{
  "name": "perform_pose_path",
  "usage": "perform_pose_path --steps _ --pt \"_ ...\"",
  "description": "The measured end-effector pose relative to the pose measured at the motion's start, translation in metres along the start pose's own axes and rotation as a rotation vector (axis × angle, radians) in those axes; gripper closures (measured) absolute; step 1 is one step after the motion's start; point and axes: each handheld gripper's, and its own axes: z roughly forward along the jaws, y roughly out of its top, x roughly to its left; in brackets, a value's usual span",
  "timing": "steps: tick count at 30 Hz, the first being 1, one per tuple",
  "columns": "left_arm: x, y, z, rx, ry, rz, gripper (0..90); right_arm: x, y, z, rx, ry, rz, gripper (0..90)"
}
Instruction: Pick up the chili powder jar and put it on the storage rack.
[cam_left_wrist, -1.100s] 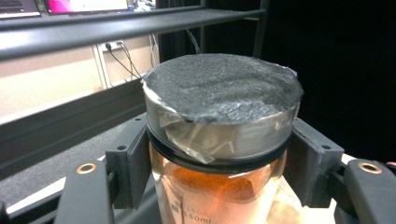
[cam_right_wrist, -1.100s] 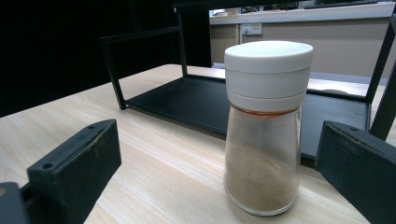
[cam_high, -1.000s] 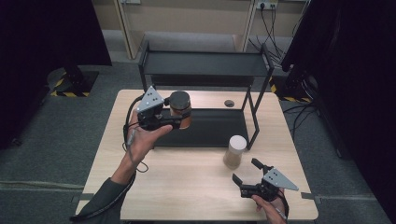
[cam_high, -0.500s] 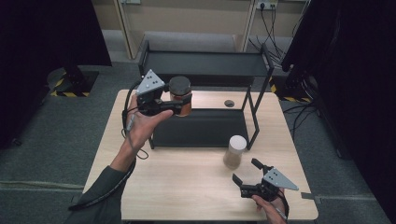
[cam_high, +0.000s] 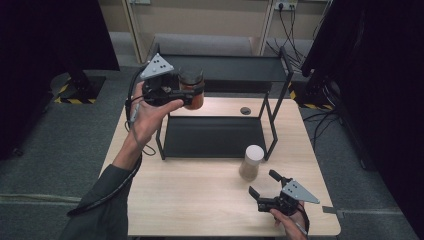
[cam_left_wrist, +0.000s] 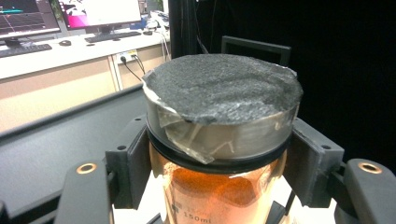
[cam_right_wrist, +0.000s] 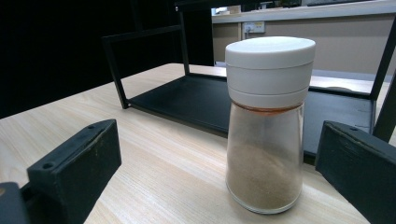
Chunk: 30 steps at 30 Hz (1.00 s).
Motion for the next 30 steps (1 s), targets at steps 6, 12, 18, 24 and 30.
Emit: perform_pose_path --steps 6,12,18,24,30 --pt "0.003 0.012 0.005 0.001 0.018 -0.009 32.0 -0.001 0.000 0.000 0.000 0.002 0.004 0.6" --pt "0.005 0.022 0.010 0.005 0.039 -0.005 32.0 -0.001 0.000 -0.001 -0.003 0.002 0.005 0.6" --pt "0.009 0.030 0.017 0.007 0.068 -0.016 32.0 -0.001 0.000 -0.001 -0.004 0.003 0.004 0.6" --pt "0.015 0.036 0.024 0.006 0.103 -0.034 32.0 -0.002 0.000 -0.001 -0.003 0.006 0.007 0.6" --pt "0.019 0.043 0.035 0.025 0.136 -0.024 32.0 -0.002 -0.001 -0.001 -0.003 0.007 0.008 0.6"
